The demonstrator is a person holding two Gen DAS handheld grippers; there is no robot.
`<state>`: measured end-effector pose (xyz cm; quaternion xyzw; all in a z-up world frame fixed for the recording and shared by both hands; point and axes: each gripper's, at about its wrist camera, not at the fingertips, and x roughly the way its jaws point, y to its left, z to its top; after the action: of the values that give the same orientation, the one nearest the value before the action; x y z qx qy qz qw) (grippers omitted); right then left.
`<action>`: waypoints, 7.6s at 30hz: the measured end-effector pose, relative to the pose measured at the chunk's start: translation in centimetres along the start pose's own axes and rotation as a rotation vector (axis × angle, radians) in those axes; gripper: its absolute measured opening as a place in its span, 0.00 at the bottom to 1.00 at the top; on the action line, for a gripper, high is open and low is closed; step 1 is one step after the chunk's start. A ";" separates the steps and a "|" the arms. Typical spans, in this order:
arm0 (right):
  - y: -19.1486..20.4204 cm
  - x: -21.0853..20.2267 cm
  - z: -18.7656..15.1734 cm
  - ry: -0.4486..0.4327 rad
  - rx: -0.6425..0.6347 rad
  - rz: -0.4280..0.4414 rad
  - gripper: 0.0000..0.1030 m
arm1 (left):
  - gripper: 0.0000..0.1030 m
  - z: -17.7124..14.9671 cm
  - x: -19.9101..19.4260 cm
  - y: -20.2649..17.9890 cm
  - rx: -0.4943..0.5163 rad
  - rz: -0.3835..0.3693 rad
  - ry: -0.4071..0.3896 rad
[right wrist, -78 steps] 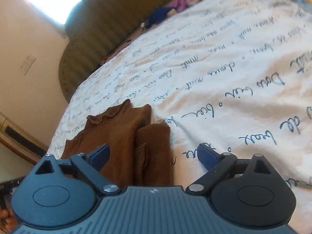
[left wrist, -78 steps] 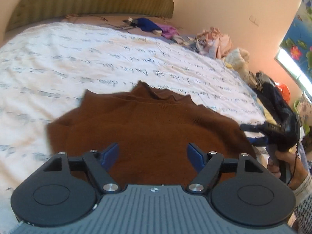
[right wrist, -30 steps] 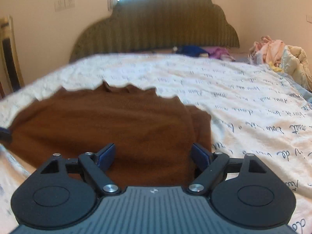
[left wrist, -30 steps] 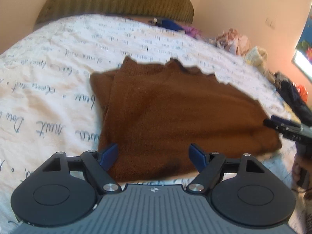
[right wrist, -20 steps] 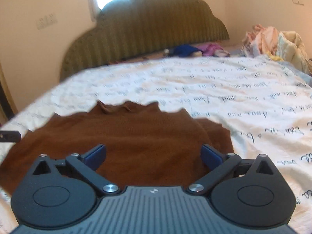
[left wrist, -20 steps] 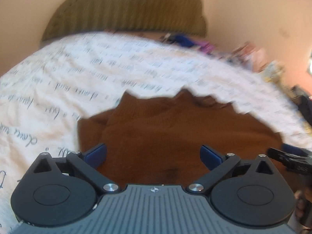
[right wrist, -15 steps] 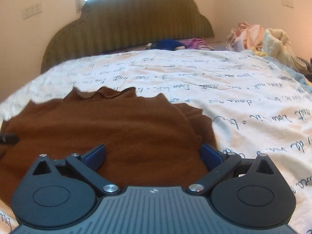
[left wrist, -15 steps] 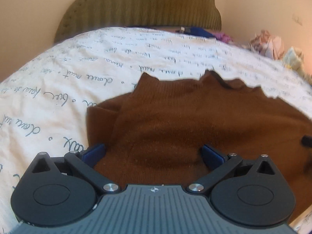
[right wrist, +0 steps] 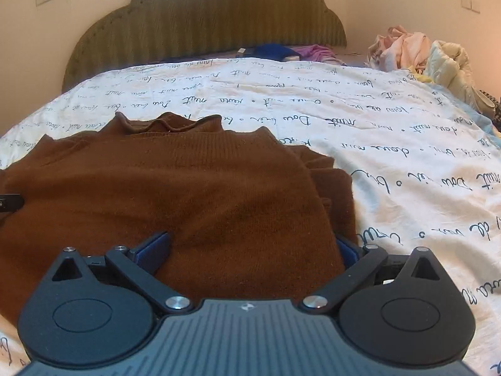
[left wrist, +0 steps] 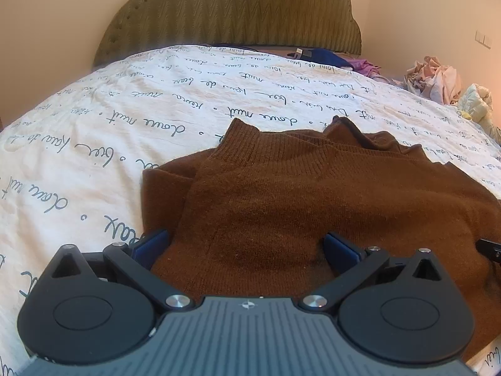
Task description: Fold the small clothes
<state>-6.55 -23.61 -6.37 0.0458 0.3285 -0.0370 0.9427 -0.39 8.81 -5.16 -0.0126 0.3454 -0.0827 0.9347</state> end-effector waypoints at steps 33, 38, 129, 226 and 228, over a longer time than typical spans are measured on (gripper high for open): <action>-1.2 -4.2 -1.6 -0.261 0.115 -0.065 1.00 | 1.00 -4.1 -7.5 10.9 -0.598 -0.412 0.027; -1.5 -4.6 -1.8 -0.285 0.134 -0.054 1.00 | 1.00 -4.6 -7.6 10.9 -0.608 -0.423 0.055; -11.7 4.2 7.0 0.189 0.308 0.425 0.28 | 0.20 -5.1 -4.9 -25.4 0.508 -0.434 0.118; -15.2 -3.9 -0.9 0.074 0.382 0.494 0.95 | 1.00 3.0 4.1 -9.5 -0.202 -0.688 0.338; -14.8 -2.0 -0.8 0.118 0.401 0.502 0.96 | 1.00 2.9 5.4 -9.6 -0.244 -0.733 0.379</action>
<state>-10.07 -38.19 -6.65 0.3121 0.3474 0.1355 0.8738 4.12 -1.66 -5.61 -0.2297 0.4908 -0.3686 0.7552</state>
